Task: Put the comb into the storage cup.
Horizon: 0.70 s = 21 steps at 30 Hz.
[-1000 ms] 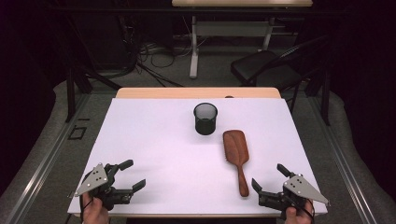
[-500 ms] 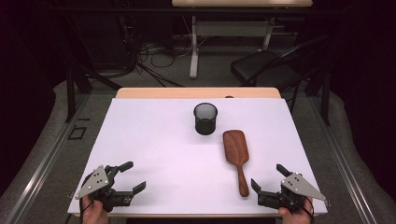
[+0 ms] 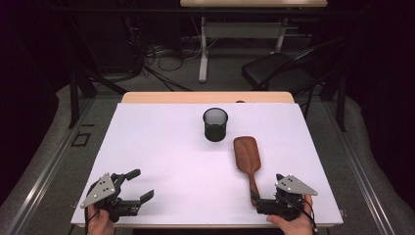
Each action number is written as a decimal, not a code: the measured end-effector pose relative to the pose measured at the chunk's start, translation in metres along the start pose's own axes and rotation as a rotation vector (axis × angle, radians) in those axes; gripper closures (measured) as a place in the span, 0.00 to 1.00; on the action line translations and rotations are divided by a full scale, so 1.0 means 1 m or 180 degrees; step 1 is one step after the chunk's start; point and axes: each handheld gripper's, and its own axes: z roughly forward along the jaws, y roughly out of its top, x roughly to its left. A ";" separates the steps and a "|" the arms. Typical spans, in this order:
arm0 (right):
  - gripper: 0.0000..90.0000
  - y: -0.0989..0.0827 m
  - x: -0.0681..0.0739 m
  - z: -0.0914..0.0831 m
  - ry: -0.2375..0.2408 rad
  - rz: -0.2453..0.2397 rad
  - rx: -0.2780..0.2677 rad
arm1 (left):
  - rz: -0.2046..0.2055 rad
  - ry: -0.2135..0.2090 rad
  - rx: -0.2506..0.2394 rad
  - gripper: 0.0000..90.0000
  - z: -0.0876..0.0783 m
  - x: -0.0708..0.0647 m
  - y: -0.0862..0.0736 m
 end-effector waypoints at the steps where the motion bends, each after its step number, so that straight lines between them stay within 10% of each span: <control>1: 0.01 0.001 0.001 0.002 0.0016 0.0008 0.0021 | 0.0000 0.0000 0.0000 0.18 0.000 0.000 0.000; 21: 0.17 0.018 -0.007 0.057 -0.0194 -0.0034 0.0885 | -0.0033 0.0030 0.0022 0.18 0.002 0.002 -0.001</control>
